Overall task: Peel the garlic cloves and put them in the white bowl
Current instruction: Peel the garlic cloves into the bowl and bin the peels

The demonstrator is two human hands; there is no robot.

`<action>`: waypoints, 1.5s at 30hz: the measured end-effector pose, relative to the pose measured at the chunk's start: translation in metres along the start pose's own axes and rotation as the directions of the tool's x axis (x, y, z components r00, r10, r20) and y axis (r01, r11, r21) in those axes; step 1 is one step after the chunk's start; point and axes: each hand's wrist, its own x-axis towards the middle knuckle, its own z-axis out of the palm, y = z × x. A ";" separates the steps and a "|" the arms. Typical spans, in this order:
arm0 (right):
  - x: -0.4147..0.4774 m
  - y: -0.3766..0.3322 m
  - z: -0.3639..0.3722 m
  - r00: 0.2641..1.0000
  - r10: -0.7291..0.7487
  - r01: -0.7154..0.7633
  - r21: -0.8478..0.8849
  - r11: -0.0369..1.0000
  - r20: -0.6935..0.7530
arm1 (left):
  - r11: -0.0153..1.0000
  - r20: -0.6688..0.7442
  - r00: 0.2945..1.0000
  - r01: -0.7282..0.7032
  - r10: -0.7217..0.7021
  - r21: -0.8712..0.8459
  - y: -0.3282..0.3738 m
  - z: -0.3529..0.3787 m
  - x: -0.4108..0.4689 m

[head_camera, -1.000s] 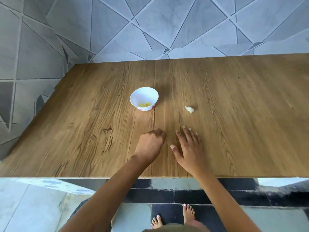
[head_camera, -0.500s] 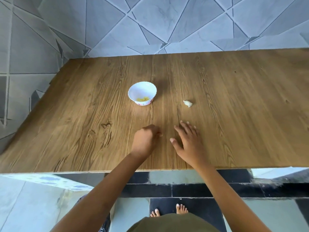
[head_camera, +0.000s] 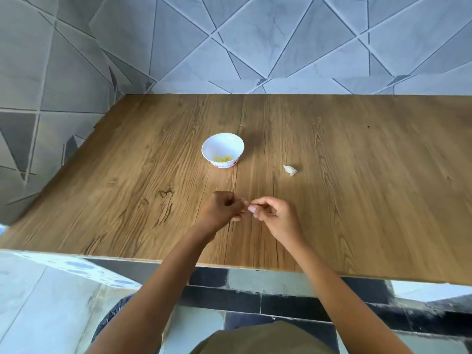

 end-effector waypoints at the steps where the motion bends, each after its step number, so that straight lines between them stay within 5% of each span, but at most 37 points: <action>1: 0.002 0.001 -0.001 1.000 0.011 -0.011 0.023 1.000 0.012 | 1.000 0.027 0.999 -0.020 0.020 0.011 0.001 -0.001 0.001; 6: 0.003 0.003 -0.004 0.950 0.299 -0.310 0.359 0.880 0.089 | 0.987 0.113 0.988 -0.114 0.102 0.112 0.006 -0.003 0.005; 9: 0.006 0.001 -0.002 0.934 0.344 -0.357 0.350 0.866 0.101 | 0.991 0.097 0.992 -0.088 0.078 0.105 0.005 -0.001 0.006; 12: 0.008 -0.004 0.000 0.994 0.107 -0.107 0.027 0.994 0.006 | 0.996 0.062 0.998 -0.015 0.010 0.086 0.006 0.005 0.009; 16: 0.009 -0.004 -0.002 0.971 -0.238 0.234 -0.245 0.941 0.013 | 0.998 0.060 0.996 0.063 -0.064 0.020 0.005 0.010 0.009; 18: 0.009 -0.006 -0.003 0.991 -0.128 0.132 -0.214 0.968 0.034 | 0.996 0.077 0.995 0.072 -0.068 -0.050 0.004 0.010 0.006; 21: 0.011 -0.010 0.000 0.959 0.277 -0.282 0.104 0.954 0.062 | 0.999 0.031 0.999 -0.044 0.044 -0.016 0.004 0.011 0.003; 24: 0.015 -0.014 0.004 0.833 0.529 -0.547 0.389 0.741 0.164 | 0.985 -0.020 0.985 -0.170 0.170 0.005 0.007 0.012 0.004; 27: 0.016 -0.015 0.005 0.743 0.600 -0.633 0.599 0.489 0.296 | 0.981 -0.005 0.981 -0.193 0.193 -0.022 0.007 0.011 0.006; 29: 0.013 -0.015 0.006 0.724 0.610 -0.638 0.650 0.414 0.322 | 0.983 0.004 0.984 -0.176 0.177 -0.047 0.004 0.012 0.005; 31: 0.011 -0.013 0.007 0.740 0.609 -0.626 0.621 0.471 0.284 | 0.988 -0.003 0.990 -0.144 0.144 -0.063 0.001 0.013 0.004; 34: 0.009 -0.011 0.007 0.822 0.555 -0.546 0.454 0.704 0.127 | 0.992 -0.026 0.996 -0.087 0.085 -0.095 -0.003 0.015 0.004; 37: 0.007 -0.006 0.003 0.943 0.325 -0.314 0.129 0.941 -0.070 | 0.989 -0.056 0.998 -0.011 0.003 -0.147 -0.005 0.015 0.007; 41: 0.007 -0.004 0.003 0.982 0.097 -0.120 -0.139 0.983 -0.162 | 0.984 -0.069 0.996 0.037 -0.049 -0.174 -0.005 0.013 0.010; 45: 0.010 -0.005 0.005 0.985 0.150 -0.157 -0.068 0.985 -0.090 | 0.971 -0.044 0.995 0.075 -0.087 -0.229 -0.002 0.012 0.011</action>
